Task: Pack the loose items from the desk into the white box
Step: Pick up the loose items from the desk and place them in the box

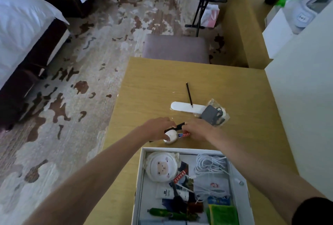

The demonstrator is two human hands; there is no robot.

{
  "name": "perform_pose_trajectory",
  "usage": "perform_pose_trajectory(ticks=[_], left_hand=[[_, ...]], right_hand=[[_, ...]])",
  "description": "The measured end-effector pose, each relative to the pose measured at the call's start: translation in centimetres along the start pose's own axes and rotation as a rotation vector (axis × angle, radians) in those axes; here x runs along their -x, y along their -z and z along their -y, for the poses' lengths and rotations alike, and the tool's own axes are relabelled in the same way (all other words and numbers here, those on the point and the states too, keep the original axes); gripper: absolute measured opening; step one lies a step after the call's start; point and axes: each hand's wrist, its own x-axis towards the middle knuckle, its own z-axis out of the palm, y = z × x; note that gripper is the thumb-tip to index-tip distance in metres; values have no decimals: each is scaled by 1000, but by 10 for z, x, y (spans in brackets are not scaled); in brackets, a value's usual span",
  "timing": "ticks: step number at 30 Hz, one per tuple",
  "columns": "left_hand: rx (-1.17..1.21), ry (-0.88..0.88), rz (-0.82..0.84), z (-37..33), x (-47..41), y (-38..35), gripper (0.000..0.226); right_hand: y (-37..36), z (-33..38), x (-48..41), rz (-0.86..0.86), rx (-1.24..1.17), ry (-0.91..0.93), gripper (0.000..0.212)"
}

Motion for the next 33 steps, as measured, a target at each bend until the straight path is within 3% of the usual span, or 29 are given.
perform_pose_trajectory(ticks=[4,8,12,15,22,28,33], left_hand=[[-258,-134,70,-7,-24,-3,60],[-260,-141,64,-4,-38,-7,61],[-42,-64,3,4,-40,-13,54],[186,-4,-54,16,-32,-14,42],[822,210,-352,36,20,-8,30],[1016,212,-578,13,88,5,47],[979,99,-658,-30,140,-3,47]], right_hand=[[-9,-7,0,66,22,-9,31],[-14,-19,1,-4,-19,-59,33],[-11,-25,-2,-154,-161,-113,23],[-5,-24,-9,-167,-265,-132,22],[8,-3,-13,-219,-476,-164,18],[29,26,30,-408,-830,-116,16],[28,61,90,-409,-842,26,7]])
